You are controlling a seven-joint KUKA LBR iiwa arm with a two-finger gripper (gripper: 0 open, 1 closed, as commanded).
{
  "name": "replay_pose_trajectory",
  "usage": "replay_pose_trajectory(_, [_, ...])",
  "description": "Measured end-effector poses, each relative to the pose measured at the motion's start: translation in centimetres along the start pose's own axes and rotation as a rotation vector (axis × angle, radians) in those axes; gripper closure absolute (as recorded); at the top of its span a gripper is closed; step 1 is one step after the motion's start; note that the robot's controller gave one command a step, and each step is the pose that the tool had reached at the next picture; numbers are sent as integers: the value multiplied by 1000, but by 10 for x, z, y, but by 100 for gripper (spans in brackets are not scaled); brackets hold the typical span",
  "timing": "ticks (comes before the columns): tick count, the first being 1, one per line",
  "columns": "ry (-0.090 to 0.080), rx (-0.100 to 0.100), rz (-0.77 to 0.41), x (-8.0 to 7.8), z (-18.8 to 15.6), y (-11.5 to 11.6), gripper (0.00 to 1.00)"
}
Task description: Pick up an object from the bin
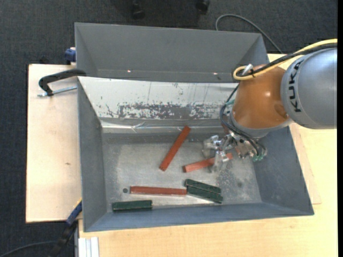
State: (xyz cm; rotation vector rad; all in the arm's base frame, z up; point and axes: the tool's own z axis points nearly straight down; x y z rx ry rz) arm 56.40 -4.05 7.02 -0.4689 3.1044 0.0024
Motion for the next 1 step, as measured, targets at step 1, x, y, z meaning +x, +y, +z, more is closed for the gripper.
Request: replay_pose_trajectory(1, [-10, 4, 0, -3, -65, 0, 100])
